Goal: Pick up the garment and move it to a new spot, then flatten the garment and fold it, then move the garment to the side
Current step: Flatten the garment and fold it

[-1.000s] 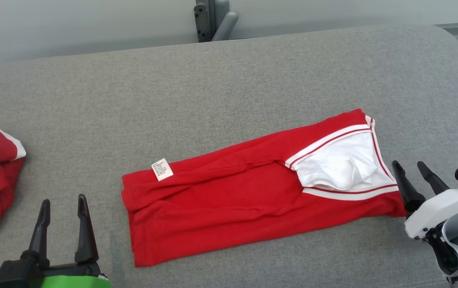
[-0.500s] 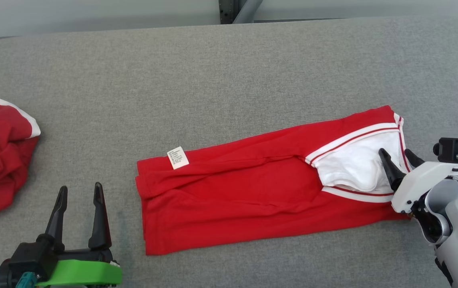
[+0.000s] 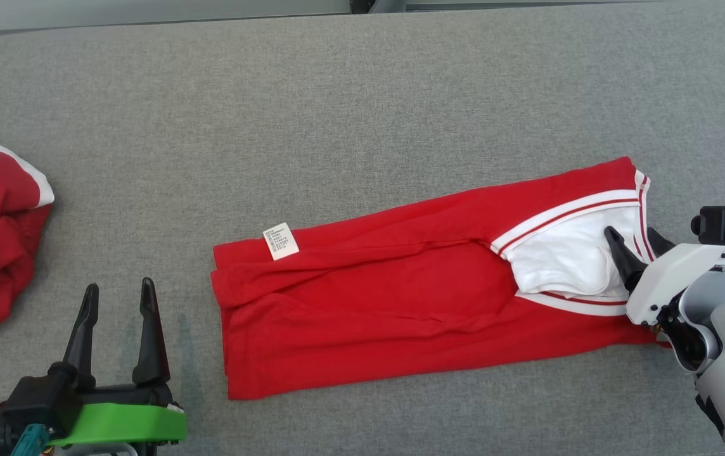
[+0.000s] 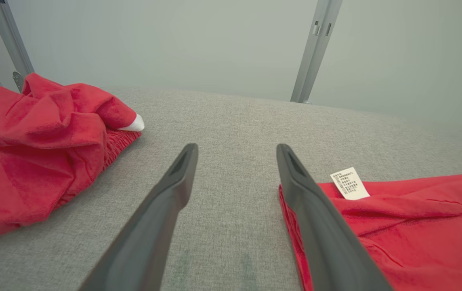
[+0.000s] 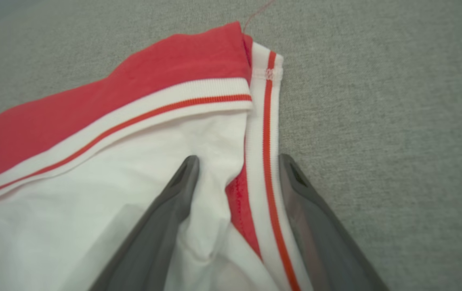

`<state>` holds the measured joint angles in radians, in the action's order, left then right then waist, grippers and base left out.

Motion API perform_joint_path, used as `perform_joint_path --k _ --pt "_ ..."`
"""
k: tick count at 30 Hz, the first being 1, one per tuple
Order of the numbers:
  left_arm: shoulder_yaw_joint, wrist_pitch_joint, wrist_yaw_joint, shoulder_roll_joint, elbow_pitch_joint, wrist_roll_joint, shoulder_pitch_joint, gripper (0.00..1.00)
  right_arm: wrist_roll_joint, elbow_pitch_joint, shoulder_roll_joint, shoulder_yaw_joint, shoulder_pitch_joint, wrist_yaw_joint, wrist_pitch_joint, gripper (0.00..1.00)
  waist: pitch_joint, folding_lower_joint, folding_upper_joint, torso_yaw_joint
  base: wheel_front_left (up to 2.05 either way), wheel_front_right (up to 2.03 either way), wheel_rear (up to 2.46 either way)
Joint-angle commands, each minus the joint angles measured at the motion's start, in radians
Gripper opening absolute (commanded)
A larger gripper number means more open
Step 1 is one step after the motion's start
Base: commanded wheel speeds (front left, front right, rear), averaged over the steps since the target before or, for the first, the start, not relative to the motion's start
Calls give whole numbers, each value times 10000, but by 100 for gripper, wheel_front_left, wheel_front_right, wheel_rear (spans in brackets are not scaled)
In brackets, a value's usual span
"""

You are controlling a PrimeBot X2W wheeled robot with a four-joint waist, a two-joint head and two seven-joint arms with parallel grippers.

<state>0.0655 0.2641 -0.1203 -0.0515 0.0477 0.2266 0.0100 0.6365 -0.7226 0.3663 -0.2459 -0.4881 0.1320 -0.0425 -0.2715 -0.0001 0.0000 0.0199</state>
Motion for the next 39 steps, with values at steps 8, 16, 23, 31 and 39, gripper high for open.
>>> perform_joint_path --k 8,16,23,31,39 --pt "51 -1 -29 4 -74 60 -48 100 935 -405 102 -738 194 -27 -957 100 -61 1 0 49 0 0 0" --pt "29 -1 91 3 -159 202 83 100 2060 172 309 -1338 653 -11 -1957 100 -22 1 0 111 0 0 0" --pt "-151 -1 213 1 -219 329 1 100 2611 766 794 -1570 807 -11 -2219 30 -117 1 0 178 0 0 0" --pt "-216 -1 150 1 74 396 -52 100 3584 1030 1061 -1157 472 -13 -1730 0 -12 1 0 246 0 0 0" --pt "-177 -1 79 1 252 353 106 100 4655 893 2031 -379 319 -22 -2124 0 157 1 0 240 0 0 0"
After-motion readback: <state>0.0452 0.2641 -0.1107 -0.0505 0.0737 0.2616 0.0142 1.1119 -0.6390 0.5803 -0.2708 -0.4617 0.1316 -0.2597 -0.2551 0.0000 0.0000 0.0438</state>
